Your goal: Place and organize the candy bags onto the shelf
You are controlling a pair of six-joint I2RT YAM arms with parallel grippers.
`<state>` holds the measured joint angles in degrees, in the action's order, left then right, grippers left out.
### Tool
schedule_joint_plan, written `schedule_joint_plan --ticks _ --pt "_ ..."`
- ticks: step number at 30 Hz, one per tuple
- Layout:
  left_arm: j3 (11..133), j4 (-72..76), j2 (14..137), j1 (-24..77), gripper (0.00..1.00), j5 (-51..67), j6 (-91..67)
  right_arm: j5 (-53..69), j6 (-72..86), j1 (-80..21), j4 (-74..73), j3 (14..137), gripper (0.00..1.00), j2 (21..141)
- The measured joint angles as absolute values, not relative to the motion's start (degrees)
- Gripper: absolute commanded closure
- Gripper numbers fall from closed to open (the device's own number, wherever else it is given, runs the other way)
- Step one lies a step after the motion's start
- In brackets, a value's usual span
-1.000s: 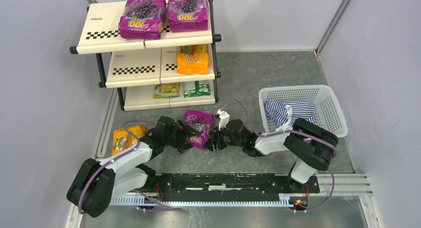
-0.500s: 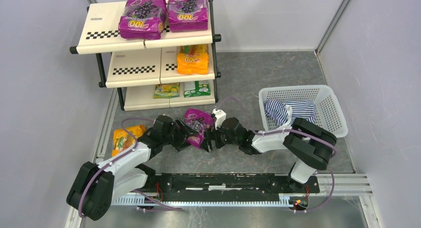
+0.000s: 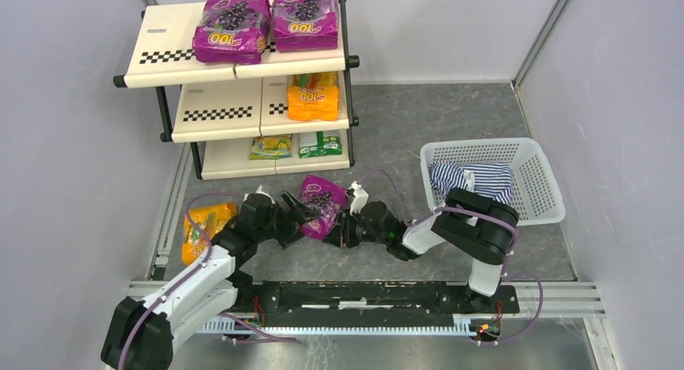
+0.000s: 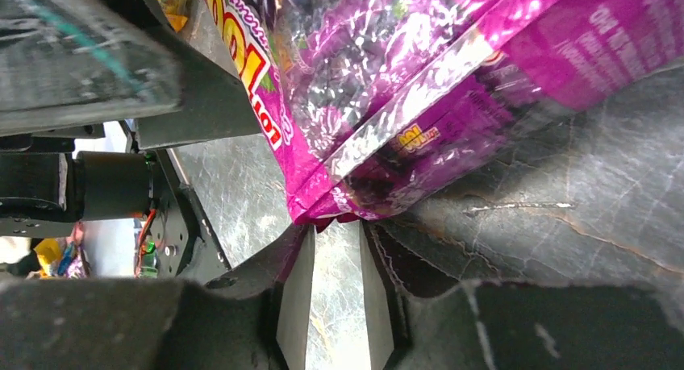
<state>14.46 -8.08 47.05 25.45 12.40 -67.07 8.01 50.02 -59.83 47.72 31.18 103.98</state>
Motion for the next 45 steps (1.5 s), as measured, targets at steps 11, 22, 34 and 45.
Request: schedule_joint_plan --ticks 11,22,34,45 --pt "15.22 -14.41 42.04 25.45 0.0 12.08 -66.17 15.79 53.93 -56.51 55.24 32.84 1.0 105.97" --pt "19.33 -18.48 45.04 25.43 0.0 11.77 -66.19 19.05 53.45 -55.42 56.73 33.63 0.68 102.94" --pt "32.18 -30.17 44.88 20.12 0.0 2.11 -60.14 8.67 18.55 -59.61 31.7 36.67 0.19 87.88" --pt "33.01 -31.99 48.03 6.37 0.0 9.65 -53.69 2.87 -29.36 -71.83 32.62 34.63 0.11 87.42"
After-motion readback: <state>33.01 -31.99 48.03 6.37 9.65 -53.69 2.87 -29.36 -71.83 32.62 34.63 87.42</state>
